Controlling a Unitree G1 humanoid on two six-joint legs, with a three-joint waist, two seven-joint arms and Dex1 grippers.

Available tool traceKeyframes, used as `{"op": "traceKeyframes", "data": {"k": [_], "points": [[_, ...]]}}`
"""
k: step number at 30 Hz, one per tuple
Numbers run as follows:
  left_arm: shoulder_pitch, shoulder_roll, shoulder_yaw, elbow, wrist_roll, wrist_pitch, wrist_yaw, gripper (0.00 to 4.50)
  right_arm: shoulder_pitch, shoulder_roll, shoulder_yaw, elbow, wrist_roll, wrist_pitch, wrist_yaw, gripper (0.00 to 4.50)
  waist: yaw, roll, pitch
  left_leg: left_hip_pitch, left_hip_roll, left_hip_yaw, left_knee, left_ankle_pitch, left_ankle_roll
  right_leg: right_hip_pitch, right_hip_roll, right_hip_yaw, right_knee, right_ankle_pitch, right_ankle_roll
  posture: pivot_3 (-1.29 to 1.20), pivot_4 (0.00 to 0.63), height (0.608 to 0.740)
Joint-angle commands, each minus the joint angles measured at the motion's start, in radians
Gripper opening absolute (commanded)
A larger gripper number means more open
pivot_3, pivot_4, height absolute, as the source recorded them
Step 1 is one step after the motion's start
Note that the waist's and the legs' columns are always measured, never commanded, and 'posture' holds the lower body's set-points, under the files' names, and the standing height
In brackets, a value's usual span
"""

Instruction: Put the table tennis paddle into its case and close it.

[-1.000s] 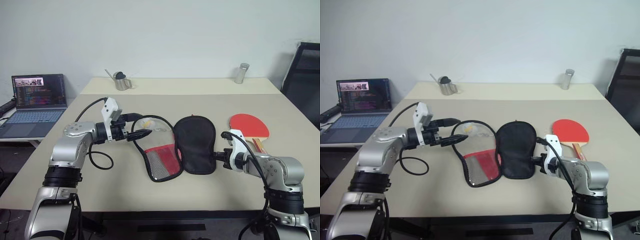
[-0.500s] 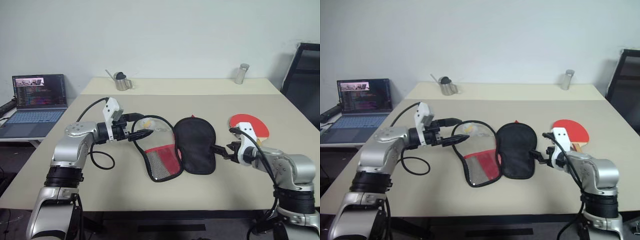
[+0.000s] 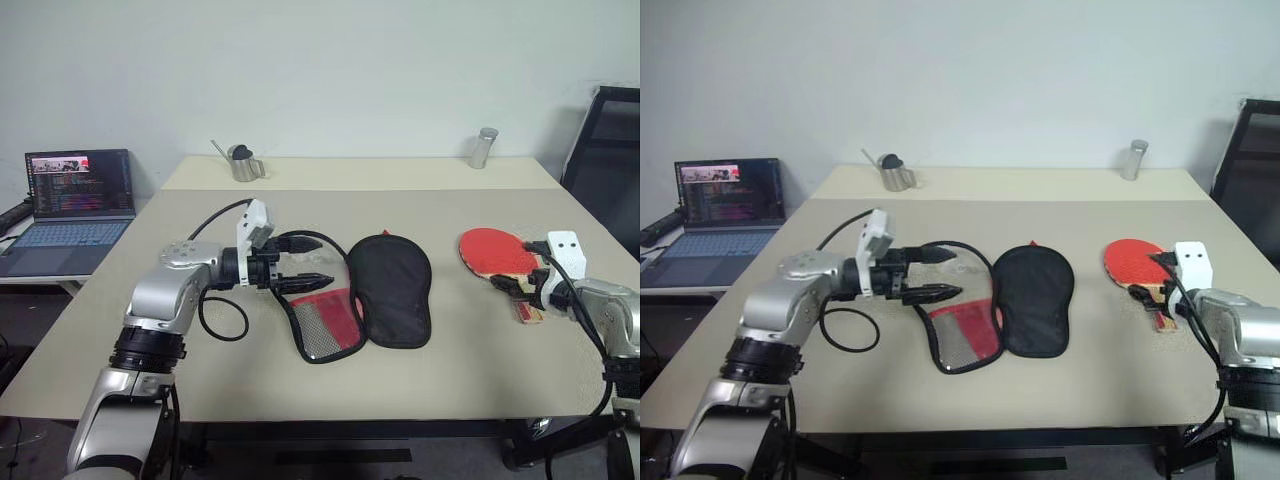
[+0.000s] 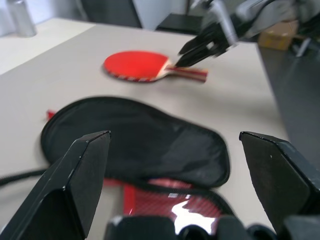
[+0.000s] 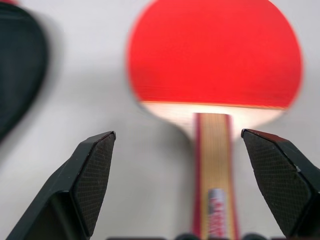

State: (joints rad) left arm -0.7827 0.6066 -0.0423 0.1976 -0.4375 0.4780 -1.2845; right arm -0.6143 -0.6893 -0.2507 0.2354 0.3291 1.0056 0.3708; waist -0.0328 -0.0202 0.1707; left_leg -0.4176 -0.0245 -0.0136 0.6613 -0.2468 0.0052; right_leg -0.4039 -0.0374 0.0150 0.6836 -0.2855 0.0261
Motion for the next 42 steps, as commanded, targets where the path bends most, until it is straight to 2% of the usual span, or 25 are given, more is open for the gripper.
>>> {"op": "traceKeyframes", "data": {"k": [1,9,19,29,30,35,42], "points": [[-0.05,-0.001,-0.014,-0.017,-0.01,-0.005,-0.039,4.5,-0.086,-0.018,0.003,0.163,-0.04,-0.106,0.01,4.44,0.0,0.0,0.0,0.0,0.0,0.0,0.0,0.0,0.0,0.0,0.0,0.0,0.0,0.0,0.0,0.0,0.15,0.74],[-0.056,-0.008,-0.022,-0.008,-0.001,-0.019,-0.044,4.5,-0.151,0.0,0.091,0.406,-0.129,-0.261,0.056,4.44,0.0,0.0,0.0,0.0,0.0,0.001,0.0,0.0,0.0,0.0,0.0,0.001,-0.001,0.0,0.0,0.0,0.15,0.74],[-0.045,0.008,-0.013,0.0,0.011,-0.033,-0.036,4.5,-0.149,0.031,0.093,0.482,-0.149,-0.31,0.085,4.44,-0.001,0.0,0.0,0.001,0.0,0.001,0.002,0.0,0.0,0.001,0.0,0.001,0.0,0.0,0.0,0.0,0.15,0.74],[-0.065,0.004,-0.016,0.033,0.027,-0.058,-0.037,4.5,-0.132,0.069,0.064,0.471,-0.144,-0.288,0.056,1.27,-0.003,-0.001,-0.001,0.002,0.0,0.001,0.002,0.0,0.0,0.001,0.0,0.001,0.002,0.0,0.0,0.0,0.15,0.74],[-0.065,0.004,-0.015,0.034,0.028,-0.059,-0.036,4.5,-0.131,0.071,0.057,0.468,-0.142,-0.29,0.049,1.1,-0.003,-0.001,-0.001,0.002,0.0,0.001,0.002,0.0,0.0,0.001,0.0,0.001,0.002,0.0,0.0,0.0,0.15,0.74],[-0.061,0.008,0.004,0.042,0.031,-0.064,-0.004,4.5,-0.15,0.071,0.034,0.385,-0.141,-0.274,0.009,1.11,-0.003,-0.001,-0.001,0.002,0.0,0.001,0.003,0.0,0.0,0.001,0.0,0.001,0.004,0.0,0.0,0.0,0.15,0.74],[-0.012,0.055,0.037,0.025,0.02,-0.054,0.023,4.5,-0.155,0.125,0.008,0.034,-0.074,-0.05,-0.04,1.11,-0.01,0.0,0.0,0.001,0.001,0.001,0.002,0.0,0.0,-0.002,0.0,0.002,0.007,0.0,0.0,0.0,0.15,0.74]]}}
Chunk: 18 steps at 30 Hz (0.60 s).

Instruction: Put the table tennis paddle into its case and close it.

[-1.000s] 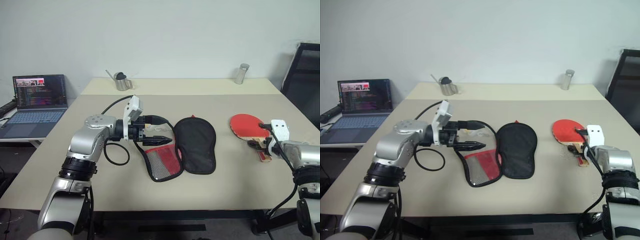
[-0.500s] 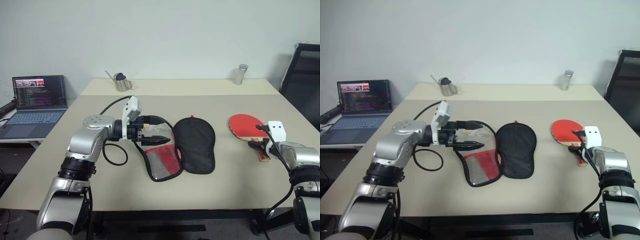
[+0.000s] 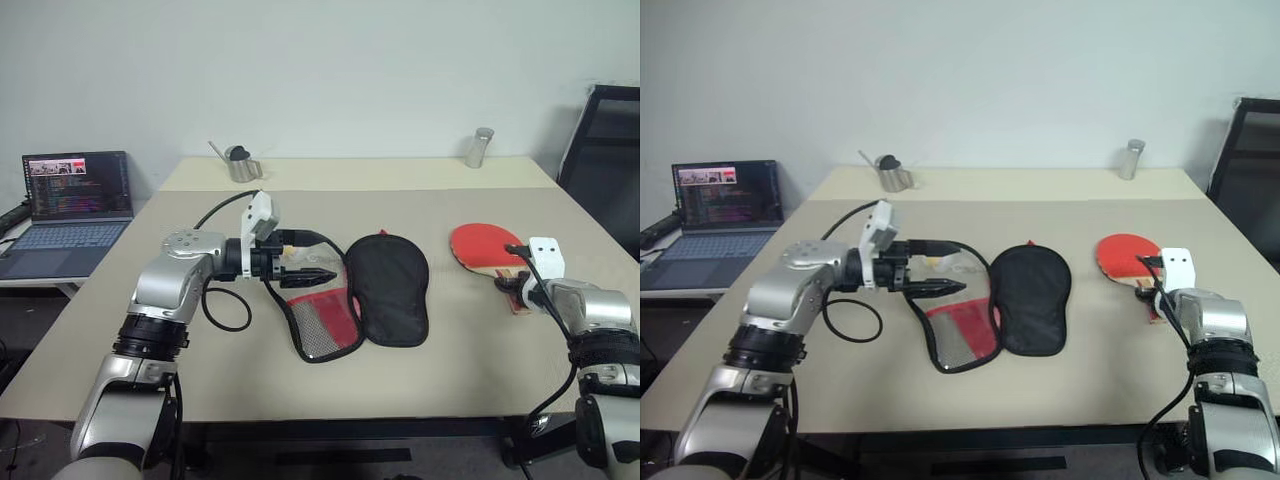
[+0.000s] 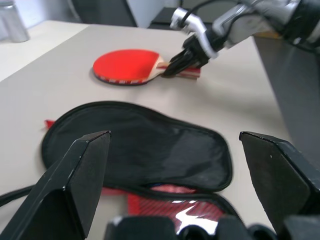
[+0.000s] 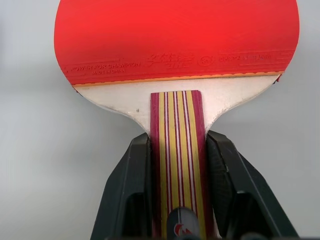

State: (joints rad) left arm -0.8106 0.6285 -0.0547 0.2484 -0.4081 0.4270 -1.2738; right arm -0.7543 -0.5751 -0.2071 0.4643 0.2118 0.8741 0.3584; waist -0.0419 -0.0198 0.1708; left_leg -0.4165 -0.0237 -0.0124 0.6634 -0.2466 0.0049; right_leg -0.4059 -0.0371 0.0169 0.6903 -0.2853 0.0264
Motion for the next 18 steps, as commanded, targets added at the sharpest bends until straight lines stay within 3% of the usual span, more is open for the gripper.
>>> {"op": "traceKeyframes", "data": {"k": [1,8,12,18], "points": [[0.024,0.039,0.055,-0.032,-0.011,0.0,0.016,4.5,-0.008,0.026,-0.039,-0.255,0.054,0.119,-0.04,1.11,-0.001,0.0,0.0,0.0,0.0,0.0,0.0,0.0,0.0,0.0,0.0,0.0,0.0,0.0,0.0,0.0,0.15,0.74],[0.078,0.07,0.086,-0.074,-0.02,0.016,0.042,4.5,0.001,0.196,-0.097,-0.608,0.117,0.395,-0.183,1.11,0.011,0.0,0.0,-0.001,0.0,-0.001,0.0,0.0,0.0,0.0,0.0,-0.001,-0.001,0.0,0.0,0.0,0.15,0.74],[0.11,0.084,0.107,-0.102,-0.029,0.032,0.06,4.5,0.038,0.371,-0.093,-0.794,0.117,0.524,-0.275,1.11,0.011,0.0,0.0,-0.001,0.0,-0.002,0.0,0.0,0.0,0.0,0.0,-0.001,0.0,0.0,0.0,0.0,0.15,0.74],[0.131,0.088,0.11,-0.129,-0.035,0.042,0.076,4.5,0.073,0.61,-0.069,-0.906,0.075,0.587,-0.397,1.11,0.01,0.0,0.0,-0.001,0.0,-0.002,0.0,0.0,0.0,-0.001,0.0,-0.001,0.001,0.0,0.0,0.0,0.15,0.74]]}}
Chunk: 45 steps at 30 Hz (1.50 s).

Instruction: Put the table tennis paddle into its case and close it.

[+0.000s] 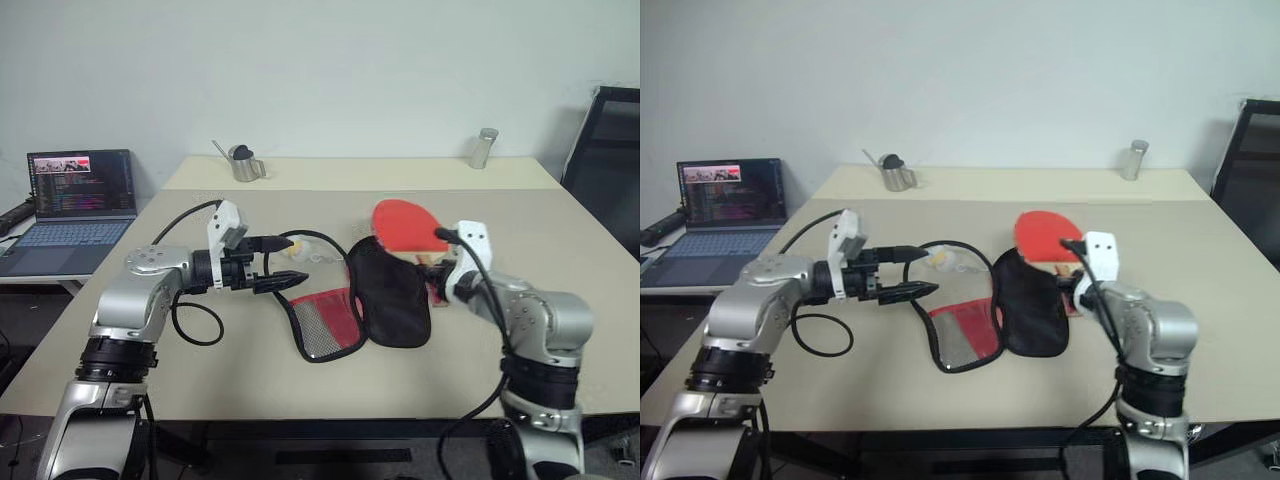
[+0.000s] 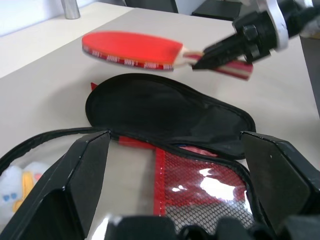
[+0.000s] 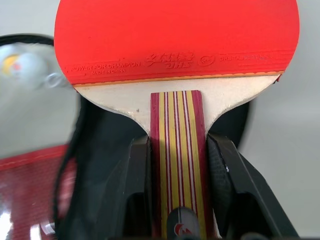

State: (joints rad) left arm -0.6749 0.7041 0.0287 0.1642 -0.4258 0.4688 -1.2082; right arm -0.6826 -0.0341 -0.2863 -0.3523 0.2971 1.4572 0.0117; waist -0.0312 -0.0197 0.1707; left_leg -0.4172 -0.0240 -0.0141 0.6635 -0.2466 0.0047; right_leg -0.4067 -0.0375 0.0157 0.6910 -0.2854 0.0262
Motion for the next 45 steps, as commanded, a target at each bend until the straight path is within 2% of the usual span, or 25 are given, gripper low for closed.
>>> {"op": "traceKeyframes", "data": {"k": [1,7,14,45], "points": [[-0.004,0.011,0.026,-0.048,-0.017,0.002,0.012,4.5,0.007,0.089,0.015,-0.094,-0.016,0.004,-0.059,1.11,-0.001,0.0,0.0,0.0,0.0,0.0,0.0,0.0,0.0,0.0,0.0,0.0,0.0,0.0,0.0,0.0,0.15,0.74],[-0.009,0.005,0.016,-0.052,-0.014,-0.001,0.014,4.5,0.067,0.138,0.097,-0.033,-0.053,-0.084,-0.088,1.11,-0.001,0.0,0.0,0.0,-0.001,0.0,0.0,0.0,0.0,0.0,0.0,0.0,0.0,0.0,0.0,0.0,0.15,0.74],[-0.012,0.002,0.011,-0.054,-0.013,-0.004,0.016,4.5,0.109,0.127,0.167,0.048,-0.099,-0.208,-0.089,1.11,-0.003,0.0,0.0,0.0,-0.001,0.0,0.0,0.0,0.0,0.0,0.0,0.0,0.0,0.0,0.0,0.0,0.15,0.74],[-0.013,-0.01,0.008,-0.048,-0.008,-0.008,0.022,4.5,0.178,0.093,0.236,0.116,-0.168,-0.295,-0.083,1.11,-0.003,0.0,0.0,0.001,-0.001,0.0,0.0,0.0,0.0,0.0,0.0,0.0,0.0,0.0,0.0,0.0,0.15,0.74]]}}
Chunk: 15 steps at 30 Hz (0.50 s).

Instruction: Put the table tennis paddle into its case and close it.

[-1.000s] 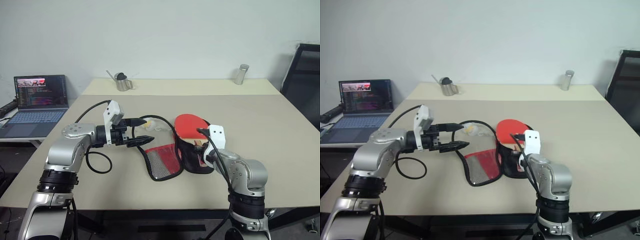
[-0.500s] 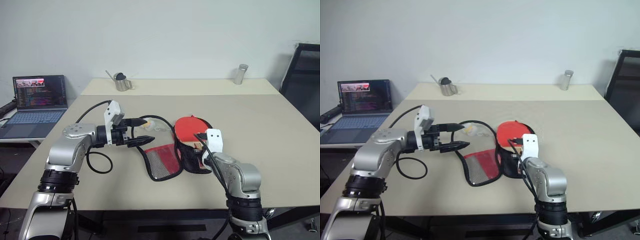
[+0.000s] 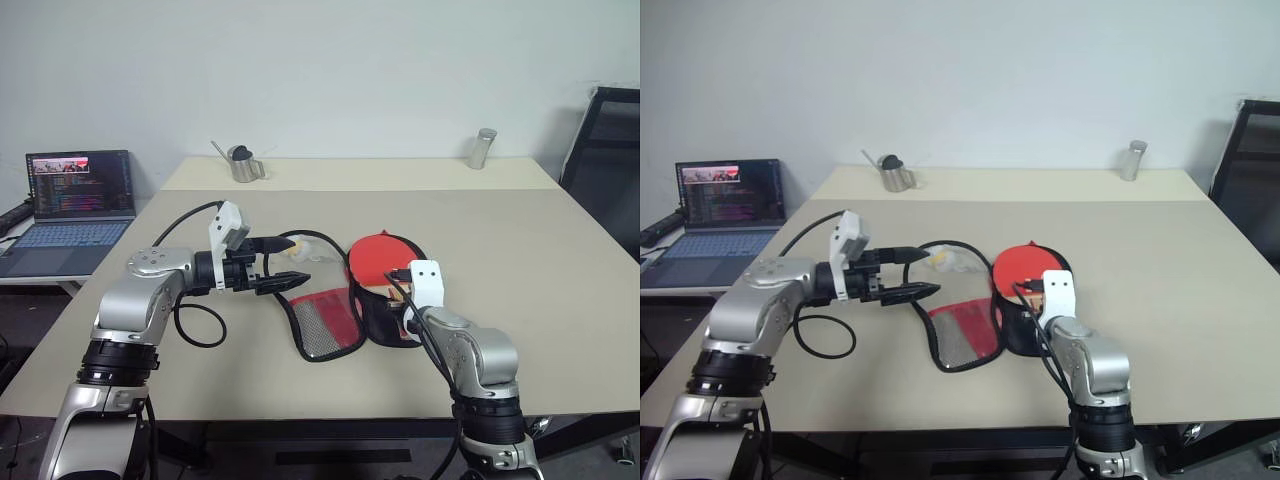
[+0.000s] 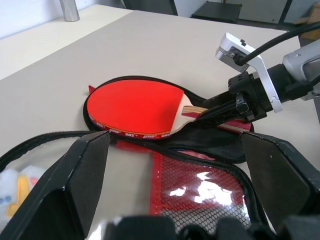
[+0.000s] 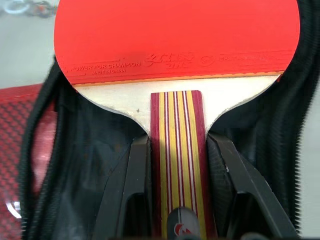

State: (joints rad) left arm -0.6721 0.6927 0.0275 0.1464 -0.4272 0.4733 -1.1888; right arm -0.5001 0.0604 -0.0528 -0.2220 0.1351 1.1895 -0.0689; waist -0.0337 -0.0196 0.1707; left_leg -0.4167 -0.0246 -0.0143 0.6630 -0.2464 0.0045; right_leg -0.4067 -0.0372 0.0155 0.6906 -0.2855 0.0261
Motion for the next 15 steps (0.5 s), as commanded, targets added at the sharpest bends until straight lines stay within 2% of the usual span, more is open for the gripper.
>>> {"op": "traceKeyframes", "data": {"k": [1,5,15], "points": [[-0.015,0.002,0.009,-0.031,-0.007,-0.012,0.003,4.5,-0.004,-0.004,0.005,-0.014,-0.005,-0.029,0.002,1.11,0.0,0.0,0.0,0.0,0.0,0.0,0.0,0.0,0.0,0.0,0.0,0.0,0.0,0.0,0.0,0.0,0.15,0.74],[-0.013,0.001,0.009,-0.031,-0.007,-0.013,0.003,4.5,0.0,0.006,0.004,-0.026,0.002,-0.026,0.004,1.11,0.0,0.0,0.0,0.0,0.0,0.0,0.0,0.0,0.0,0.0,0.0,0.0,0.0,0.0,0.0,0.0,0.15,0.74],[-0.002,0.002,0.015,-0.034,-0.006,-0.015,0.01,4.5,-0.008,-0.015,0.033,-0.127,0.004,-0.01,0.017,4.48,0.0,0.0,0.0,0.0,0.0,0.0,0.0,0.0,0.0,0.0,0.0,0.0,0.0,0.0,0.0,0.0,0.15,0.74]]}}
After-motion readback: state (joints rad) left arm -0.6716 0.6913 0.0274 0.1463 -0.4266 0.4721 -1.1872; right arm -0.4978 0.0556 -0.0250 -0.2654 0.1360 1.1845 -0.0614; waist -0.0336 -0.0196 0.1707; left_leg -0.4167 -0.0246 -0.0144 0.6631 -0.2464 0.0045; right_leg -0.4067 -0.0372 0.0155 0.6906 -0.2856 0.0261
